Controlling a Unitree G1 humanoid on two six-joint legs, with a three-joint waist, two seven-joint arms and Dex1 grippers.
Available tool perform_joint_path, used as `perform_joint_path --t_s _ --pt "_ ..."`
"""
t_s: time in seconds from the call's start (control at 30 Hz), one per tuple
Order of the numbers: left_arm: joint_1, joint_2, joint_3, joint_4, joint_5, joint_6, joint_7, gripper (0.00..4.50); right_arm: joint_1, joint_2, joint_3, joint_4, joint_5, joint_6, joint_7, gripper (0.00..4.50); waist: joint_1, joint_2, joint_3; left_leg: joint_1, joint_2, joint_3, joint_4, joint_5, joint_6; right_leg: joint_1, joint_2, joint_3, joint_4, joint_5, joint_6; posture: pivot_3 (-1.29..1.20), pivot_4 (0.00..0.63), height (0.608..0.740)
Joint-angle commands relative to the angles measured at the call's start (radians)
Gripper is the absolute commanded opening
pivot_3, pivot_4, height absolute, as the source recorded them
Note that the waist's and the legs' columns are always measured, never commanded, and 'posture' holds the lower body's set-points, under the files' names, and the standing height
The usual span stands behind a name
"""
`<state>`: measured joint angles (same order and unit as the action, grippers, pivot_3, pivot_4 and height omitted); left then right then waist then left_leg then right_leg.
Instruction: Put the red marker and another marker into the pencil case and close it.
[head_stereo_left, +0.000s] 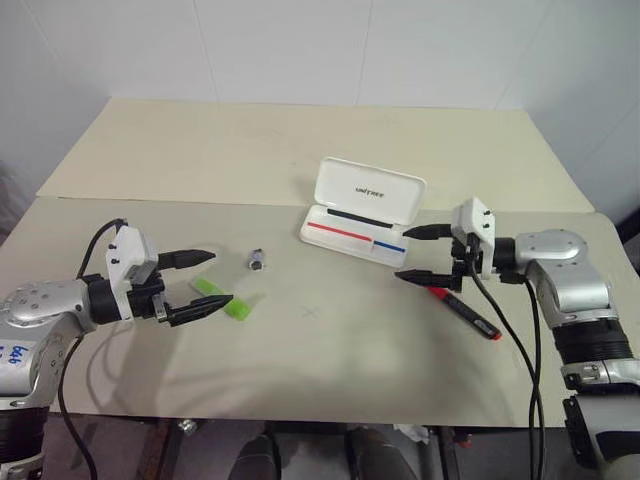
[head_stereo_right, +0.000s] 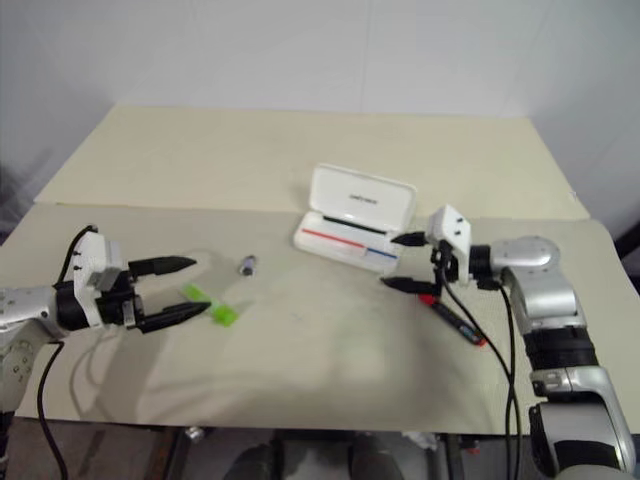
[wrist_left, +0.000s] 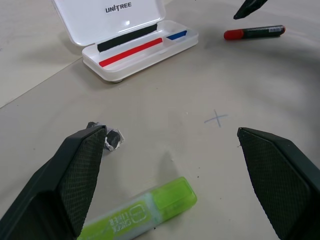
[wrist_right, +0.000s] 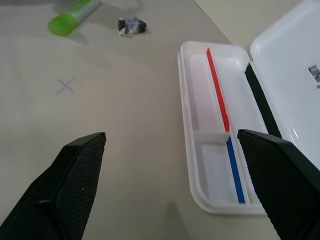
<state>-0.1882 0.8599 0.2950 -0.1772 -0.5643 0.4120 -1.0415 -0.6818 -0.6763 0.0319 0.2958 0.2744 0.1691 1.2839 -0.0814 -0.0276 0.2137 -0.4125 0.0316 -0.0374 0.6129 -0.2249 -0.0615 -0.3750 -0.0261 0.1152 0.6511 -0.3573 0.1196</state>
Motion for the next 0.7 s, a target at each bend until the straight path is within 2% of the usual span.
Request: perform_joint_path --t_s 0.03,0.2,0.37,0.7 --pt "-0.039 0.015 0.011 0.012 -0.008 -0.022 -0.025 4.46 0.008 0.013 -0.012 -0.061 0.016 0.020 -0.034 4.50 0.000 0.000 0.000 0.000 0.000 0.000 0.000 0.000 0.000 0.000 0.000 0.000 0.001 0.000 0.000 0.00 0.150 0.740" --pt "-0.047 0.002 0.019 0.005 -0.011 -0.024 -0.016 4.46 0.019 0.026 0.020 -0.098 -0.013 0.042 -0.068 4.50 0.000 0.000 0.000 0.001 0.000 0.000 0.001 0.001 0.000 0.000 0.000 0.000 0.002 0.000 0.000 0.00 0.150 0.740" --pt "-0.042 -0.006 0.040 0.005 -0.017 -0.042 -0.011 4.46 -0.052 0.052 0.092 -0.090 -0.082 0.106 -0.120 4.50 -0.005 0.000 0.000 0.001 0.000 0.000 0.001 0.001 0.000 0.000 0.000 0.000 0.002 0.000 0.000 0.00 0.150 0.740" --pt "0.096 -0.027 0.134 -0.049 -0.078 -0.047 -0.033 4.46 -0.162 0.115 0.211 0.012 -0.187 0.164 -0.144 4.50 -0.001 0.000 0.000 0.001 0.000 -0.001 0.000 0.001 -0.001 0.000 -0.001 0.000 0.002 0.000 -0.001 0.00 0.150 0.740"
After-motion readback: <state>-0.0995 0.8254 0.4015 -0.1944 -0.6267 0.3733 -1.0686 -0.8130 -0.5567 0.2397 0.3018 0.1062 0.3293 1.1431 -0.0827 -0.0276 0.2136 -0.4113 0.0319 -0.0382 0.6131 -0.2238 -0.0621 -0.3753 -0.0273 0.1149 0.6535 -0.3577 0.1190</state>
